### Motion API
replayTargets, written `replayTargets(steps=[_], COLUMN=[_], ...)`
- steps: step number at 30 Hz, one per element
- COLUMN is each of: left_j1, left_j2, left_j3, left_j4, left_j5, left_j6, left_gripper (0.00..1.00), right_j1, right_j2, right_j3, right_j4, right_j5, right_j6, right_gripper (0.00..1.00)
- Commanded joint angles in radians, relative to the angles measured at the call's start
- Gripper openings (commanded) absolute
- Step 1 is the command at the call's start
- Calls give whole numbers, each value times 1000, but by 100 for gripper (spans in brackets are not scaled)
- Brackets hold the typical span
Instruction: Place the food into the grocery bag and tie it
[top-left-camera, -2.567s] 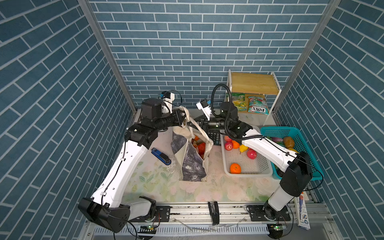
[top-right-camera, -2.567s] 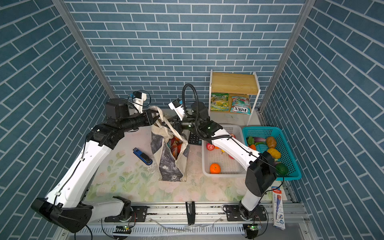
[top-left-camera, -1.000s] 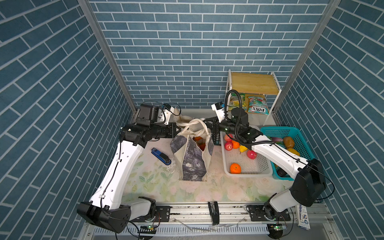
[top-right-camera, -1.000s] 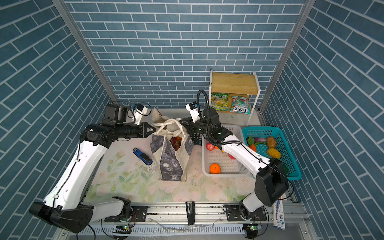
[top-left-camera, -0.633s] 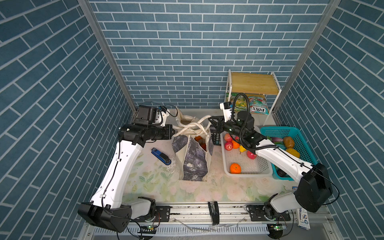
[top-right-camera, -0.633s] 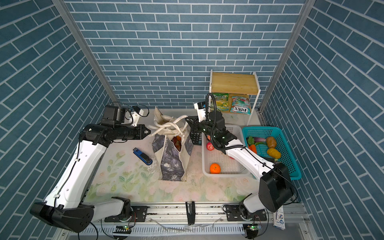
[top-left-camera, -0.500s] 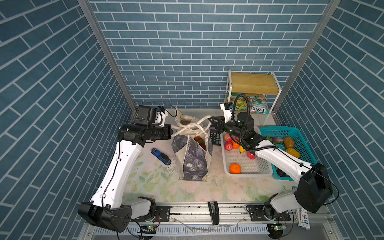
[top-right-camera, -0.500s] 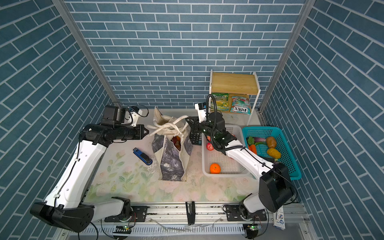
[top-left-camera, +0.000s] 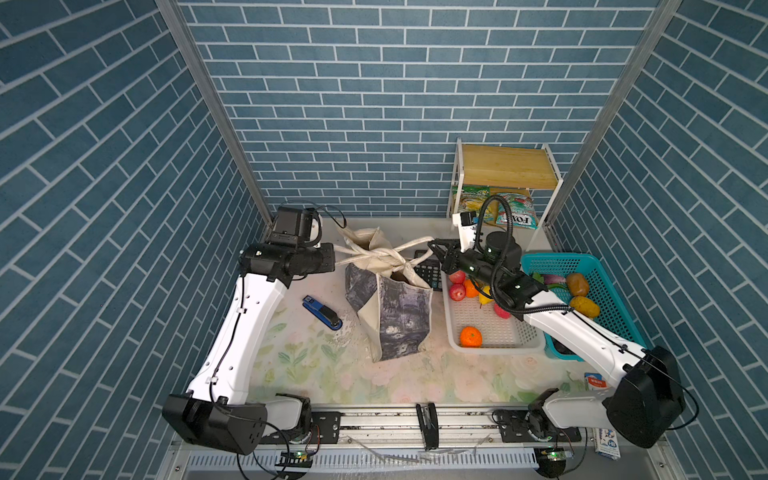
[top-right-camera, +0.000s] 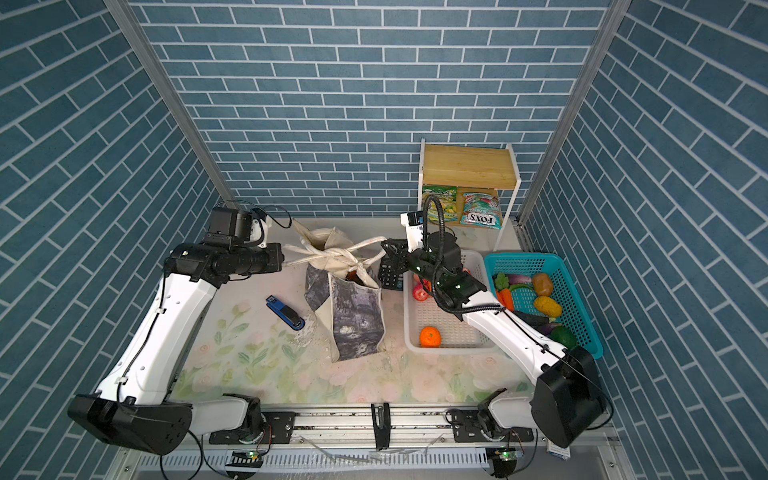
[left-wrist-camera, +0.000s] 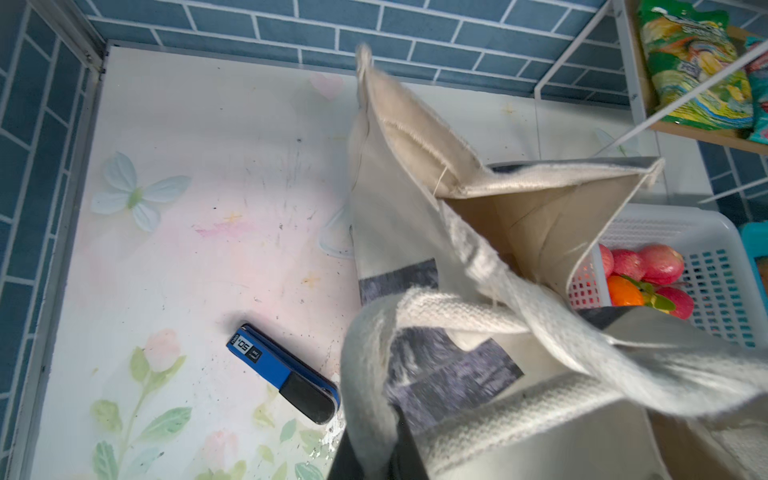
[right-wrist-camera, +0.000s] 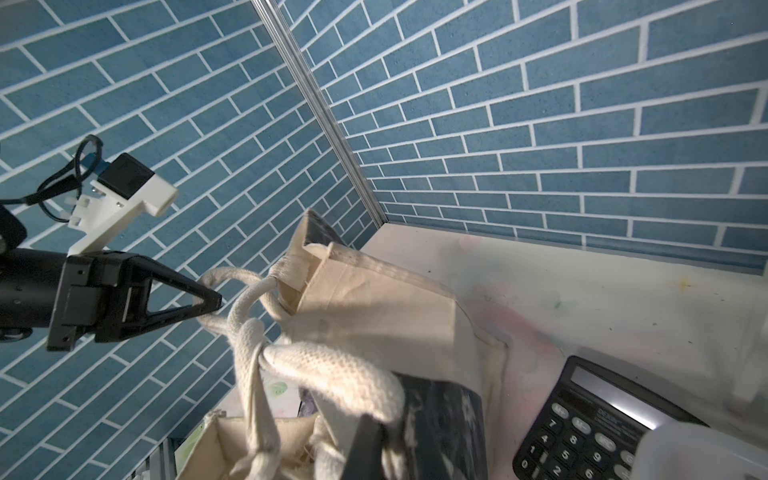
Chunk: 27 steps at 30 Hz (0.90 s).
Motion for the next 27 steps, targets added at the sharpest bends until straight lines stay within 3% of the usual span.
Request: replayTargets(steps=[1, 10, 27], left_j1=[88, 197, 424], left_j2=[9, 15, 8], left_j3=[-7, -26, -71], left_j4=[-71, -37, -4], left_j5=[-297, -364, -324], left_j6=[-3, 5, 45], left_gripper=[0, 0, 0], right_j1=[-98, -189, -362], right_j2=[-114, -232, -305], right_j3=[-20, -124, -182], right_j4=[-47, -272, -373], right_j5=[237, 400, 467], right_j6=[-54, -157, -154], right_gripper=[0, 0, 0])
